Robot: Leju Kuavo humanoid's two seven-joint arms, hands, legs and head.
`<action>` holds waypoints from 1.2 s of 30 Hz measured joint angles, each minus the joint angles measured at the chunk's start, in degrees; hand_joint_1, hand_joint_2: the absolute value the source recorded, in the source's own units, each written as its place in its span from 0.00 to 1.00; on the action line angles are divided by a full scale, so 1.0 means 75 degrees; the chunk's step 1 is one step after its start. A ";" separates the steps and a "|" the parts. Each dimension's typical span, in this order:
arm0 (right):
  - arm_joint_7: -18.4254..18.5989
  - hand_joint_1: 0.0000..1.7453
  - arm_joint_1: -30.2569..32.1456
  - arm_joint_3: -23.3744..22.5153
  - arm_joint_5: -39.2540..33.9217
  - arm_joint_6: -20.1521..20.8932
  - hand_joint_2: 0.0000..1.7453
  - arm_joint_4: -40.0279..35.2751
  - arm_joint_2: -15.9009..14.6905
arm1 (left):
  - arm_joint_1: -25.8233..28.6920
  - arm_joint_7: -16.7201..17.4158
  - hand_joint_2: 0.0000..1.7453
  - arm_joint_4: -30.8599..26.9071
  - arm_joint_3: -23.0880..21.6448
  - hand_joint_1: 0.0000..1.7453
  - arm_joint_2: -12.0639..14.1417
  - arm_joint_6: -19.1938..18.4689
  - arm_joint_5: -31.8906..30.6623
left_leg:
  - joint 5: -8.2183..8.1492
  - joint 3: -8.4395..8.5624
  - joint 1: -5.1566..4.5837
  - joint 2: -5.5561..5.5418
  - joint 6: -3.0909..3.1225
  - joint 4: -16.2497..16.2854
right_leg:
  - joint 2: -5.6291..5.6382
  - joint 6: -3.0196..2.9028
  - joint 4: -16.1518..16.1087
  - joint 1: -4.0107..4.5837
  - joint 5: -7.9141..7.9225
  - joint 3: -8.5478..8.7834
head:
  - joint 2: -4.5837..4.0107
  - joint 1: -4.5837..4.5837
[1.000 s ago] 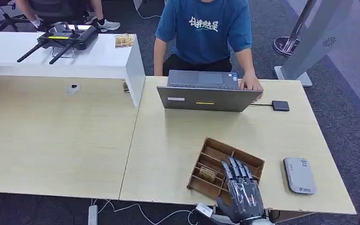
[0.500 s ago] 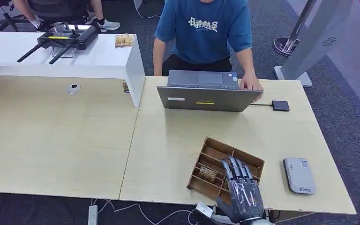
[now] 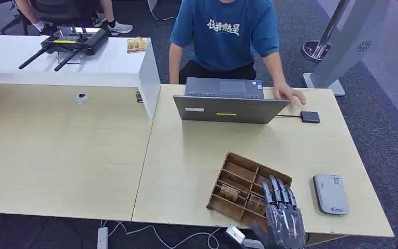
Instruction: Pass the card to the sensor for recognition and then transmit it.
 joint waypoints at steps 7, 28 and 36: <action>-0.0085 0.00 -0.0008 0.0044 -0.0117 0.0248 1.00 0.0000 -0.0213 | -0.0006 -0.0029 0.00 0.0000 0.0000 0.00 0.0009 -0.0058 -0.0055 | 0.0000 0.0000 0.0000 0.0000 0.0000 0.0000 | 0.0000 0.0000 0.0001 0.0001 0.0000 0.0000 | -0.0003 0.0003; -0.1067 0.00 -0.0585 0.0469 -0.0673 0.0623 1.00 0.0414 -0.0111 | -0.0042 -0.0181 0.00 0.0000 -0.0117 0.00 0.0070 -0.0064 -0.0242 | 0.0000 0.0000 0.0001 -0.0001 -0.0001 0.0000 | 0.0000 -0.0001 0.0001 0.0001 -0.0001 0.0001 | -0.0003 0.0000; -0.0399 0.00 -0.0457 0.0446 -0.0195 0.0504 1.00 0.0414 -0.0122 | -0.0049 -0.0116 0.00 0.0000 -0.0117 0.00 0.0073 -0.0204 -0.0134 | 0.0000 0.0001 0.0000 -0.0002 -0.0001 0.0000 | -0.0002 -0.0001 0.0001 0.0000 -0.0002 0.0001 | -0.0003 0.0000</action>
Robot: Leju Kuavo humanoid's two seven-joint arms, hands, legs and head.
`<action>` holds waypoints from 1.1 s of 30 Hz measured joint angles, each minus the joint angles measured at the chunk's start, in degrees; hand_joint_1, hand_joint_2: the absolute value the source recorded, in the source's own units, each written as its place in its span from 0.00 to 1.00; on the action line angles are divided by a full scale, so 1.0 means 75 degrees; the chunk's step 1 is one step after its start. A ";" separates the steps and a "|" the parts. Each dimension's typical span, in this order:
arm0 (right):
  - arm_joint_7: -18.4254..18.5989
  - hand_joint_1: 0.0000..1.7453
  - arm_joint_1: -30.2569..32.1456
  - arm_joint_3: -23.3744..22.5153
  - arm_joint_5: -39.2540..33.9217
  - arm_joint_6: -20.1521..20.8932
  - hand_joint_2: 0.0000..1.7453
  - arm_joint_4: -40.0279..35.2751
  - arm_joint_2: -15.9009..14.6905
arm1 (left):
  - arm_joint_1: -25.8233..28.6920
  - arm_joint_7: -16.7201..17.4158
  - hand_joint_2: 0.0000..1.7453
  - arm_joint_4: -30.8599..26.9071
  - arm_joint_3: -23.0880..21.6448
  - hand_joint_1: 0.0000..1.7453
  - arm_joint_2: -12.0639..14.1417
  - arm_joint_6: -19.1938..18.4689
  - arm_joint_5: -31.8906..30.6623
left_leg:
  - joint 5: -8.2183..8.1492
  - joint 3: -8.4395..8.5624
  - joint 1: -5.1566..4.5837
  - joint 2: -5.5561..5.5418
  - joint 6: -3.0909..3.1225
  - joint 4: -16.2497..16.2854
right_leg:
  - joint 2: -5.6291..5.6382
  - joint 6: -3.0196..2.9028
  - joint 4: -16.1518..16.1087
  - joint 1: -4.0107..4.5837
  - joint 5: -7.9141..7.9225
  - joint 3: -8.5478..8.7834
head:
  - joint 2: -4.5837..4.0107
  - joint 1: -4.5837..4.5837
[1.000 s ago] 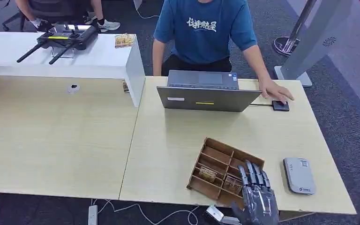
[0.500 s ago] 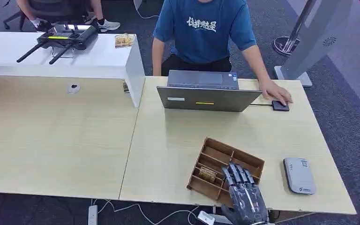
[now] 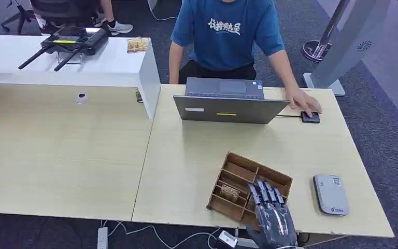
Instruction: Pass the card to the sensor for recognition and then transmit it.
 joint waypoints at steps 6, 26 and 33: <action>0.0396 0.00 0.0241 -0.0047 0.0122 -0.0096 1.00 -0.0041 -0.0131 | -0.0012 0.0119 0.00 0.0000 0.0006 0.00 0.0020 -0.0203 0.0177 | -0.0001 -0.0001 0.0000 0.0001 0.0000 0.0000 | 0.0001 0.0000 0.0000 0.0000 0.0000 0.0000 | 0.0000 0.0000; 0.0300 0.09 0.0225 -0.0032 -0.0164 -0.0055 1.00 -0.0070 -0.0186 | -0.0032 0.0114 0.00 0.0000 0.0067 0.00 0.0038 -0.0408 0.0303 | -0.0001 -0.0002 0.0000 0.0001 0.0000 0.0000 | 0.0001 0.0000 0.0000 0.0000 0.0000 0.0001 | 0.0000 0.0000; 0.0195 0.96 0.0168 -0.0026 -0.0181 -0.0023 1.00 -0.0064 -0.0186 | -0.0032 0.0093 0.00 0.0000 0.0067 0.00 0.0038 -0.0355 0.0259 | -0.0001 -0.0001 0.0000 0.0001 0.0000 0.0000 | 0.0001 0.0000 0.0000 0.0000 0.0000 0.0001 | 0.0000 0.0000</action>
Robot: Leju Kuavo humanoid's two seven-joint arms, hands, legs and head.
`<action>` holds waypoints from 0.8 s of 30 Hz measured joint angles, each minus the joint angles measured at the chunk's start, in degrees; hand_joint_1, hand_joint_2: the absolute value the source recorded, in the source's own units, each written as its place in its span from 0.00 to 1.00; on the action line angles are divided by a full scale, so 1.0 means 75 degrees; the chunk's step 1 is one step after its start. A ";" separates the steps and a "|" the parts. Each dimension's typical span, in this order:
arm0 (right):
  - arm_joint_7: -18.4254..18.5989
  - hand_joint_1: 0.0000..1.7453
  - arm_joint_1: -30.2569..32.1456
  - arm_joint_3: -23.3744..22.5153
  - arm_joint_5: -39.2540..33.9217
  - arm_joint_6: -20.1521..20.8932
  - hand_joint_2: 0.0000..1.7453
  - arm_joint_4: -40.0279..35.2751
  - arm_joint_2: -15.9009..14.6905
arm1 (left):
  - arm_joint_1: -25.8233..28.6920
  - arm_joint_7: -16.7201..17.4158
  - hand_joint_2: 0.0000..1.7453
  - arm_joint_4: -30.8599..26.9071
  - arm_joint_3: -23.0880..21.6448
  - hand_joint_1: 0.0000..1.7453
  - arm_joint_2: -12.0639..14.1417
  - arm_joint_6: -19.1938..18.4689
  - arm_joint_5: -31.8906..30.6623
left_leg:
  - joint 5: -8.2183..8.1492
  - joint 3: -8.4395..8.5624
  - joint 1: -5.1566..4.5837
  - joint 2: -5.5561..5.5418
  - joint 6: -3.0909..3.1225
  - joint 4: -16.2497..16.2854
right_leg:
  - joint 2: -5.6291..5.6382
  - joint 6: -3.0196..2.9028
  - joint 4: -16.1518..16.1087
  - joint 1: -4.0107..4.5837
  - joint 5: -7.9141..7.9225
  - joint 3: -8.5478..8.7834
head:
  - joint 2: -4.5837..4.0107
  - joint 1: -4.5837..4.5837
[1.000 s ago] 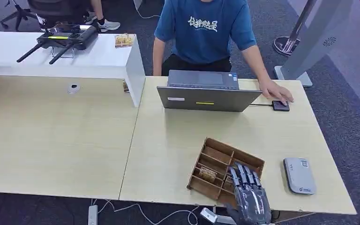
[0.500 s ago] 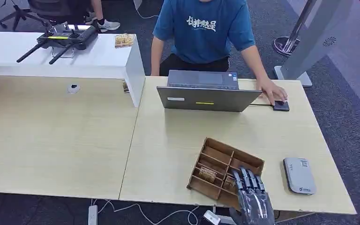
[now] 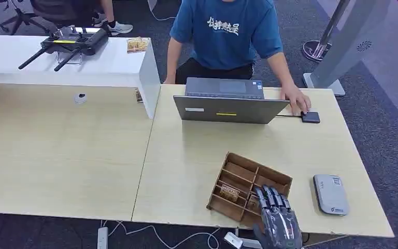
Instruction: Pass the card to the sensor for recognition and then transmit it.
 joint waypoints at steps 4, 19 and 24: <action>-0.0056 0.96 -0.0098 0.0000 -0.0017 -0.0009 1.00 0.0003 0.0000 | -0.0003 0.0000 0.00 0.0000 0.0000 0.00 0.0003 0.0003 0.0009 | 0.0000 0.0007 0.0001 0.0001 0.0000 0.0000 | 0.0000 0.0000 -0.0001 0.0001 0.0000 0.0006 | 0.0000 0.0000; -0.0126 0.86 -0.0165 0.0003 -0.0029 -0.0006 1.00 0.0038 0.0009 | -0.0006 0.0000 0.00 0.0000 0.0035 0.00 0.0009 -0.0084 0.0061 | 0.0000 0.0007 0.0000 0.0000 0.0000 0.0000 | 0.0000 0.0000 -0.0001 0.0000 -0.0001 0.0007 | 0.0003 0.0000; -0.0140 0.92 -0.0184 0.0003 -0.0093 -0.0015 1.00 0.0043 0.0012 | -0.0007 0.0000 0.00 0.0000 0.0067 0.00 0.0009 -0.0090 0.0064 | 0.0000 0.0011 0.0000 0.0000 0.0000 0.0000 | 0.0000 0.0000 -0.0001 0.0000 0.0000 0.0012 | 0.0000 0.0000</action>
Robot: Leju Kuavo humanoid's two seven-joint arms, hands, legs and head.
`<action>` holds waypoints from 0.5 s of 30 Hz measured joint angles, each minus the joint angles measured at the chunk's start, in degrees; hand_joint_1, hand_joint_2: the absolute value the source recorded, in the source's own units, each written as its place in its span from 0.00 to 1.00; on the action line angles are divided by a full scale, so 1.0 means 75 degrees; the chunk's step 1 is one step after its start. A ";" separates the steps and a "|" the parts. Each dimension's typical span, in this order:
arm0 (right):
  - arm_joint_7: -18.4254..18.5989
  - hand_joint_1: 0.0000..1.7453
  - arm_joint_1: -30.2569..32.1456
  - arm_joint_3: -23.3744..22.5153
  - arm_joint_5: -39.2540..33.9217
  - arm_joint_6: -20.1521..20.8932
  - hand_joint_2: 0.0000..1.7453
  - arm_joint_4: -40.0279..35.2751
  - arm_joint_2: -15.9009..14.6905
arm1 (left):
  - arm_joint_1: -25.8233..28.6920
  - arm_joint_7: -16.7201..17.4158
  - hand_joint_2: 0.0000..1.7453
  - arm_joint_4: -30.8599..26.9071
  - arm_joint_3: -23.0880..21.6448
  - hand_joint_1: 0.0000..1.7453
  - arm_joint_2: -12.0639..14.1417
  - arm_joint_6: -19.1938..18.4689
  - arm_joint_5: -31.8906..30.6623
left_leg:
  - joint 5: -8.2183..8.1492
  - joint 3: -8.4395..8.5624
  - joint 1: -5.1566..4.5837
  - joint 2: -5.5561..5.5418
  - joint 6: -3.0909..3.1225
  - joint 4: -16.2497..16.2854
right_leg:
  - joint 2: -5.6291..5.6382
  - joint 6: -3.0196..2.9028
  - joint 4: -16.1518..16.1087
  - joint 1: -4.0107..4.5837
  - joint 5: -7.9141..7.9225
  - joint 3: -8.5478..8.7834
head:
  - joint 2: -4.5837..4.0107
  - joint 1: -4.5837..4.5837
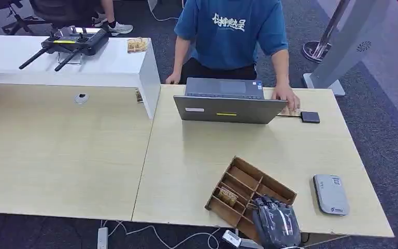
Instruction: Pass the card to the sensor for recognition and then transmit it.
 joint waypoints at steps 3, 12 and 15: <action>-0.0082 1.00 -0.0019 0.0000 -0.0058 0.0003 1.00 0.0015 0.0003 | 0.0000 0.0000 0.00 0.0000 0.0003 0.00 0.0000 -0.0015 0.0011 | 0.0000 0.0001 0.0000 0.0000 0.0000 0.0000 | 0.0000 0.0000 0.0000 0.0000 0.0000 0.0002 | 0.0000 0.0000; -0.0408 1.00 -0.0078 -0.0006 -0.0079 -0.0534 1.00 0.0131 0.0359 | 0.0001 -0.0052 0.00 0.0000 0.0009 0.00 -0.0003 0.0061 0.0026 | 0.0000 0.0004 0.0001 0.0001 -0.0001 0.0000 | 0.0000 -0.0001 0.0002 0.0001 0.0000 0.0002 | 0.0003 0.0000; -0.0548 1.00 0.0004 -0.0064 0.0003 -0.1295 1.00 0.0137 0.0592 | 0.0012 -0.0055 0.00 0.0000 0.0012 0.00 -0.0012 0.0221 0.0061 | 0.0001 0.0003 0.0002 0.0000 -0.0001 0.0000 | 0.0000 -0.0002 0.0002 0.0002 -0.0001 0.0001 | 0.0000 0.0000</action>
